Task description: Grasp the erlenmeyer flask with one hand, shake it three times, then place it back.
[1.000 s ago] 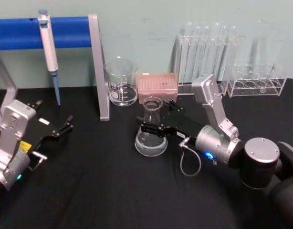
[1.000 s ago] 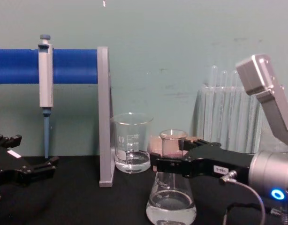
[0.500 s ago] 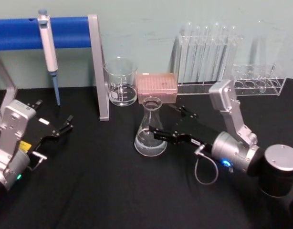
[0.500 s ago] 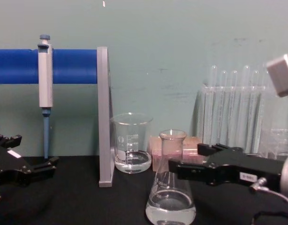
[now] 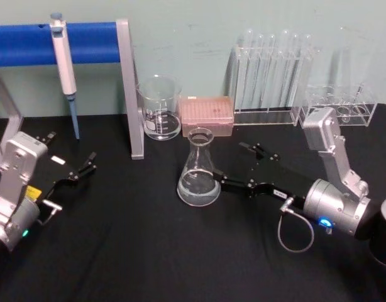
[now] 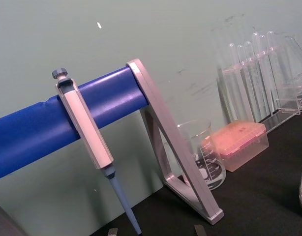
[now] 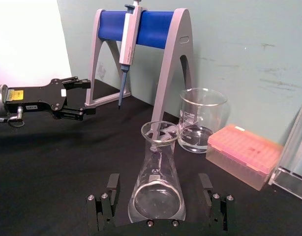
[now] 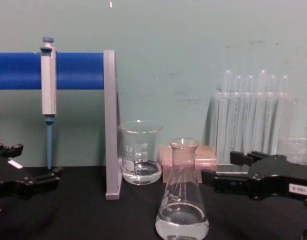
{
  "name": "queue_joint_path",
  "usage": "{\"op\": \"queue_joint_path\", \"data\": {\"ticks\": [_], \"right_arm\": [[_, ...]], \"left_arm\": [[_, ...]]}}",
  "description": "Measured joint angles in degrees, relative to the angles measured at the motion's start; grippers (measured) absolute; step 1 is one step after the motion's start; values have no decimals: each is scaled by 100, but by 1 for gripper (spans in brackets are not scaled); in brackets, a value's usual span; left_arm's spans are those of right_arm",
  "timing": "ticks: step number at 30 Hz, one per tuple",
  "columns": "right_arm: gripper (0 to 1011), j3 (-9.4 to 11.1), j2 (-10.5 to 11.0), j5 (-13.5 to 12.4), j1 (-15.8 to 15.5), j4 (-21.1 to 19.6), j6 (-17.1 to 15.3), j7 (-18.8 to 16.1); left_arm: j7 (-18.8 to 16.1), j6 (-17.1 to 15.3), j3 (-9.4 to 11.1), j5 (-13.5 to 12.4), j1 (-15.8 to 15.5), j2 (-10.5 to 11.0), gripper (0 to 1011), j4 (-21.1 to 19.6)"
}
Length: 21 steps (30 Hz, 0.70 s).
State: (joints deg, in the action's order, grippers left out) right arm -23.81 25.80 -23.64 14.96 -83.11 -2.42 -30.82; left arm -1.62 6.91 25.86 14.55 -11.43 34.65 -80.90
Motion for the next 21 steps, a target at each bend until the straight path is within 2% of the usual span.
{"op": "queue_joint_path", "data": {"ticks": [5,10,17,20,21], "right_arm": [[1003,62,129,-82,-25,-91,39,-8],[1003,177,141,-136,-19,-108,161,109],[1003,422,-78,-106,-11,-60,381,639],[1003,555,-274,-1,-17,11,474,1005],[1003,623,-388,74,-17,69,530,1222]], "left_arm": [[0,0,0,0,0,0,1001,0],[0,0,0,0,0,0,1001,0],[0,0,0,0,0,0,1001,0],[0,0,0,0,0,0,1001,0],[0,0,0,0,0,0,1001,0]]}}
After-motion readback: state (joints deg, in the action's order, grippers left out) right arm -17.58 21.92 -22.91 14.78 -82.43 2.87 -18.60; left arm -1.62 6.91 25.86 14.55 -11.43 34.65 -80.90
